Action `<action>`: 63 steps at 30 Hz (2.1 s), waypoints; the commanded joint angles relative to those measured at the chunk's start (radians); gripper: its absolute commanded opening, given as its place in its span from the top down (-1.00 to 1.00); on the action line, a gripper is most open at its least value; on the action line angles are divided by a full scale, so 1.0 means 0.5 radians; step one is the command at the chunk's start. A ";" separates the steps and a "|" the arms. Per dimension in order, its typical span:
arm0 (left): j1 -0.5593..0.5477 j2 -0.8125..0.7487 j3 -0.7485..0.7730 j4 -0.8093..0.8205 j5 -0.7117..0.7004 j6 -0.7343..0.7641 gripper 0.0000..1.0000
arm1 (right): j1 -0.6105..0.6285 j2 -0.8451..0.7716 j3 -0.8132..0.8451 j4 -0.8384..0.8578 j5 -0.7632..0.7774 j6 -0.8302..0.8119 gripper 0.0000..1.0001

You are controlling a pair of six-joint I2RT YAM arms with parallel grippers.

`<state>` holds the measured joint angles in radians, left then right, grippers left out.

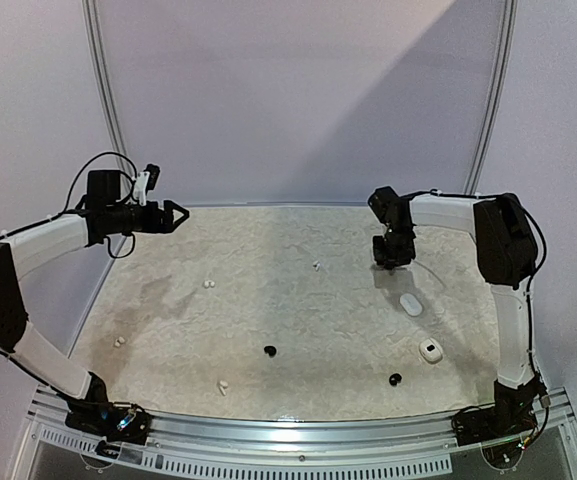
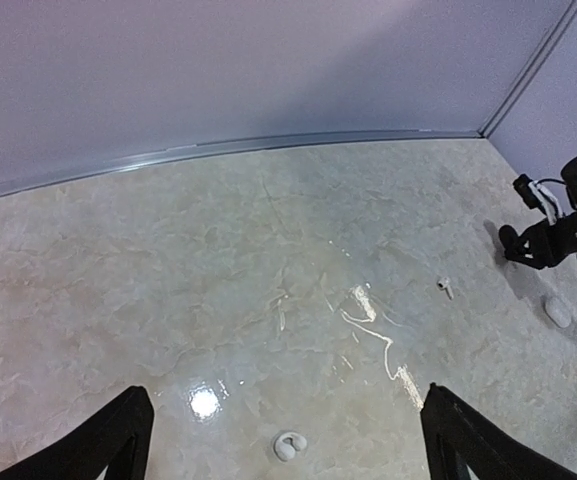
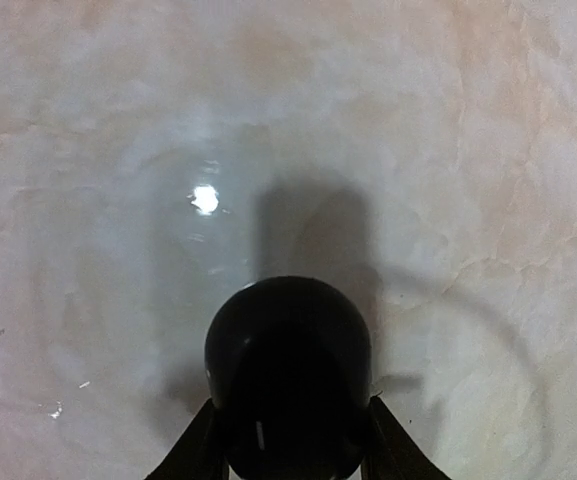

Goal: Insert the wireless bluetooth earbuds into the charging case
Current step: Pick up the charging case from the center of the board, then pass from the right arm to the left

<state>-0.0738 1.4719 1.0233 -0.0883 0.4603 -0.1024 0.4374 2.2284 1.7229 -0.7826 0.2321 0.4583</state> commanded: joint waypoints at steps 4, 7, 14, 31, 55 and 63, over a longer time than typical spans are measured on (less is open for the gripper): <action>-0.146 -0.017 0.302 -0.122 0.401 -0.115 -0.78 | 0.621 -0.544 -0.198 1.047 0.369 -1.224 0.96; -0.231 0.004 0.420 -0.171 0.654 -0.102 -0.76 | 0.855 -0.549 -0.218 1.476 0.405 -1.844 1.00; -0.428 0.031 0.608 -0.634 0.958 0.364 -0.73 | 1.150 -0.328 0.061 1.720 0.312 -2.558 1.00; -0.531 0.059 0.599 -0.711 0.850 0.518 0.28 | 1.249 -0.292 0.208 1.719 0.097 -2.653 1.00; -0.407 0.024 0.515 -0.547 0.943 0.278 0.16 | 1.253 -0.422 0.024 2.043 0.083 -2.394 1.00; -0.429 0.005 0.485 -0.480 0.952 0.279 0.33 | 1.253 -0.438 0.033 2.051 0.015 -2.378 1.00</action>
<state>-0.2813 1.4818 1.2922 -0.3424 0.9394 0.0380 1.0603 2.0670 1.7458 0.2066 0.2718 -0.7506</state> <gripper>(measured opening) 0.373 0.401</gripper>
